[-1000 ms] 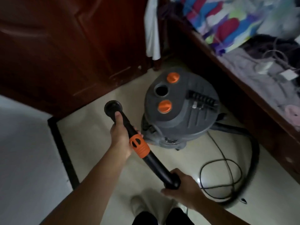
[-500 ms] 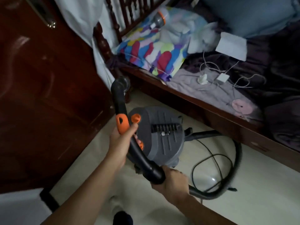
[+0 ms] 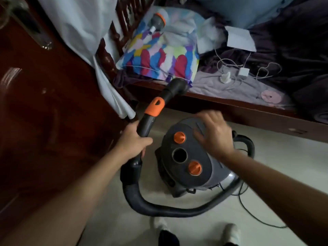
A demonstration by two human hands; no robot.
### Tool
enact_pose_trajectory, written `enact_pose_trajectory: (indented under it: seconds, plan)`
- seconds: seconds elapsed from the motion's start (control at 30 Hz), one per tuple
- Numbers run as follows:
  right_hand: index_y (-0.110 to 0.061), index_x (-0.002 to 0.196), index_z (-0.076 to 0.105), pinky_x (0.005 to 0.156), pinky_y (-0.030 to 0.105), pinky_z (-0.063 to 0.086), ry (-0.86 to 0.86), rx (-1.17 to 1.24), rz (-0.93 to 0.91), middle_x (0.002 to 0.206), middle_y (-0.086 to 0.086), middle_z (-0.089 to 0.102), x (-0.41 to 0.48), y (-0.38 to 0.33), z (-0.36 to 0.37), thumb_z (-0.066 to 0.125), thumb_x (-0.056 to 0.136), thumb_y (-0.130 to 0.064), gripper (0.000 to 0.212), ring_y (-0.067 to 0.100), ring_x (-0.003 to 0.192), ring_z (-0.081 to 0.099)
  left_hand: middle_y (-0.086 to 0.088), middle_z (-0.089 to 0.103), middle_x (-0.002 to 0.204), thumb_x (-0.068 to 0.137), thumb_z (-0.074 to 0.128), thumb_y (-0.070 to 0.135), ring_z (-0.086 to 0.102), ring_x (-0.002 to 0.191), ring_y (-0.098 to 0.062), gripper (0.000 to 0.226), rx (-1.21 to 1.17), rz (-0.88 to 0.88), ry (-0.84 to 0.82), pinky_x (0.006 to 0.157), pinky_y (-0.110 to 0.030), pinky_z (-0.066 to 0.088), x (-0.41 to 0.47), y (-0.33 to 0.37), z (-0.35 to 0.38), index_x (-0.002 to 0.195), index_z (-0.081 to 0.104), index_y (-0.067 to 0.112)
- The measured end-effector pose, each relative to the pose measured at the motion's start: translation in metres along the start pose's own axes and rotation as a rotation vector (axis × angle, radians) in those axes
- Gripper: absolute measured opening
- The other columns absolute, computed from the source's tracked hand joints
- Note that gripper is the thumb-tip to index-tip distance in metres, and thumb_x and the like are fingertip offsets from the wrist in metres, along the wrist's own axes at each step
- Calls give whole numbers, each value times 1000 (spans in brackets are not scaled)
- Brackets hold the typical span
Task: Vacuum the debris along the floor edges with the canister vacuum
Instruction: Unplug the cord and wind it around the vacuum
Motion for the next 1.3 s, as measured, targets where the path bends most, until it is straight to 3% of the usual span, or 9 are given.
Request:
enact_pose_trajectory:
  seconds: [0.13, 0.2, 0.27, 0.37, 0.53, 0.77, 0.93, 1.1, 1.3]
  plan:
    - [-17, 136, 54, 107, 54, 33, -79, -237, -163, 145, 15, 46, 52, -42, 0, 79, 61, -26, 79, 38, 137, 37, 4, 51, 43, 64, 69, 8, 53, 36, -18, 28, 312, 145, -316, 40, -30, 42, 20, 31, -3, 86, 55, 16]
    - [-17, 127, 60, 111, 51, 27, -215, -288, -182, 132, 12, 58, 61, -49, 13, 77, 65, -27, 65, 35, 131, 46, 5, 55, 49, 66, 70, 8, 54, 36, -11, 31, 424, 188, -462, 39, -27, 42, 26, 46, 5, 93, 58, 17]
    - [-18, 105, 62, 88, 40, 39, -280, -239, -122, 100, 6, 68, 64, -47, 18, 72, 72, -30, 37, 34, 102, 63, 5, 55, 56, 66, 71, 10, 55, 37, -10, 28, 467, 224, -518, 41, -28, 43, 32, 57, 10, 89, 59, 19]
    - [-24, 91, 58, 61, 33, 33, -255, -209, 6, 81, 2, 67, 61, -28, 17, 71, 73, -40, 28, 35, 79, 64, 7, 58, 58, 68, 76, 18, 62, 48, -16, 20, 412, 244, -497, 48, -34, 51, 43, 57, 10, 79, 60, 22]
    - [-31, 90, 60, 66, 33, 37, -219, -154, 360, 77, -4, 62, 29, 41, 14, 72, 69, -41, 27, 30, 81, 63, 12, 65, 88, 62, 79, 49, 61, 82, -7, 40, 460, 343, -245, 71, -34, 51, 78, 24, -9, 92, 59, 34]
    - [-40, 88, 62, 65, 30, 46, -37, 133, 891, 67, -12, 62, -18, 154, -11, 74, 53, -44, 37, 10, 60, 59, 2, 65, 94, 73, 79, 17, 65, 95, -24, 42, -9, -106, 69, 69, -30, 50, 104, -86, 17, 109, 58, 20]
    - [-16, 88, 69, 71, 48, 60, -70, 315, 1126, 78, 15, 70, -75, 224, -11, 83, 61, -26, 32, 34, 71, 69, 2, 58, 92, 71, 72, 12, 59, 92, -31, 52, 399, 192, 58, 73, -36, 44, 150, -11, 55, 116, 47, 22]
    - [1, 102, 65, 40, 20, 47, -93, 533, 1254, 71, 12, 66, -132, 263, 1, 76, 79, -1, 26, 18, 53, 63, -12, 54, 127, 76, 71, 10, 55, 110, -38, 70, 863, 552, -37, 82, -48, 48, 193, 83, 108, 138, 41, 25]
    - [-1, 95, 66, 53, 26, 51, -87, 643, 1304, 74, 13, 70, -157, 303, -5, 78, 80, -14, 24, 25, 67, 67, -12, 53, 134, 78, 68, 7, 57, 111, -36, 71, 1023, 607, -292, 84, -45, 49, 215, 108, 191, 141, 41, 21]
Point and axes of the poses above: each hand's wrist, its own x-axis towards the middle knuckle, its own z-axis out of the palm, y = z × x, the point moved 7 cm from there along x, towards the middle knuckle
